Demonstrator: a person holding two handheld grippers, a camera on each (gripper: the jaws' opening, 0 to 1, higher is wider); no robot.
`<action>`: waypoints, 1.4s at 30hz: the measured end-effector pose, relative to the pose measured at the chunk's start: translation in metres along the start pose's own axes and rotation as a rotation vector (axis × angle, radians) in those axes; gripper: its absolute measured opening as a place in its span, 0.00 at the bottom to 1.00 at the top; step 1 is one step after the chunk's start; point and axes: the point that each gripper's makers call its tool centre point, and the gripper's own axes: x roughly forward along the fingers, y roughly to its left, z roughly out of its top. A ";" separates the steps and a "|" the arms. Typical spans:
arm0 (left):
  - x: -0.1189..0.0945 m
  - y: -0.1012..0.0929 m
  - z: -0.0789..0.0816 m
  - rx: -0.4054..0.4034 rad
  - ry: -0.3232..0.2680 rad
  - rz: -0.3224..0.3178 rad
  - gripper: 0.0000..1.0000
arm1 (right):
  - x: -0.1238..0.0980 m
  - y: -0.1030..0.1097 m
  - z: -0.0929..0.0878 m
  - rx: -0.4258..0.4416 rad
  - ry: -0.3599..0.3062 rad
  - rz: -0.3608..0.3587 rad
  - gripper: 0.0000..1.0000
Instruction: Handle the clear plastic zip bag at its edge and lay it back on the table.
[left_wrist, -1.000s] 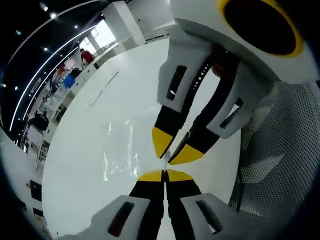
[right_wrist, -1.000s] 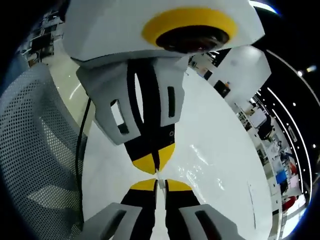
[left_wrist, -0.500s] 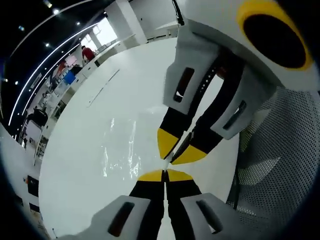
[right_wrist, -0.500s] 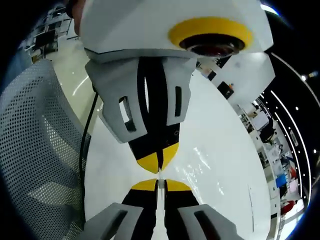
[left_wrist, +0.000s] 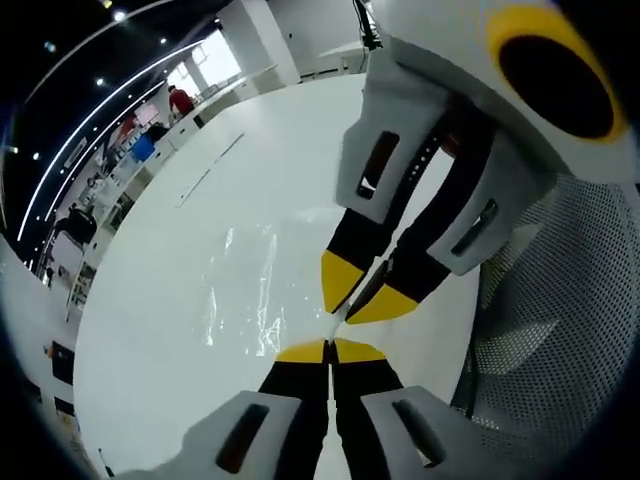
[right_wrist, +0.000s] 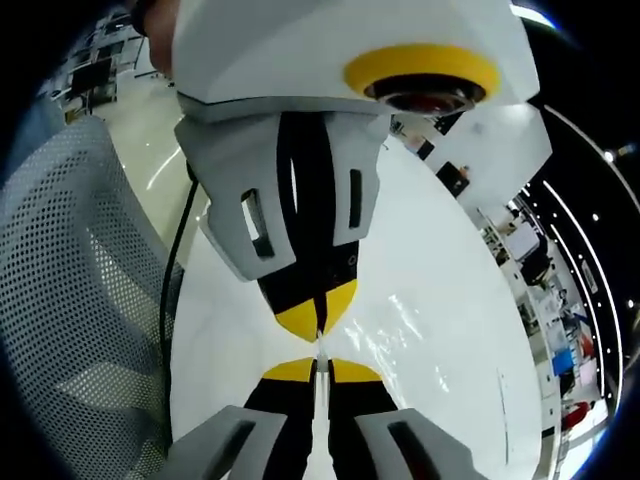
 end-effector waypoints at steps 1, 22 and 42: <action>0.000 0.000 0.000 0.006 0.000 0.003 0.00 | 0.000 -0.001 0.000 -0.007 -0.002 -0.004 0.00; 0.001 -0.002 0.001 0.015 -0.011 -0.020 0.00 | 0.001 0.003 0.006 -0.041 -0.007 0.001 0.00; -0.003 0.001 0.000 -0.020 -0.019 -0.008 0.00 | 0.001 0.002 0.006 -0.041 -0.016 -0.006 0.00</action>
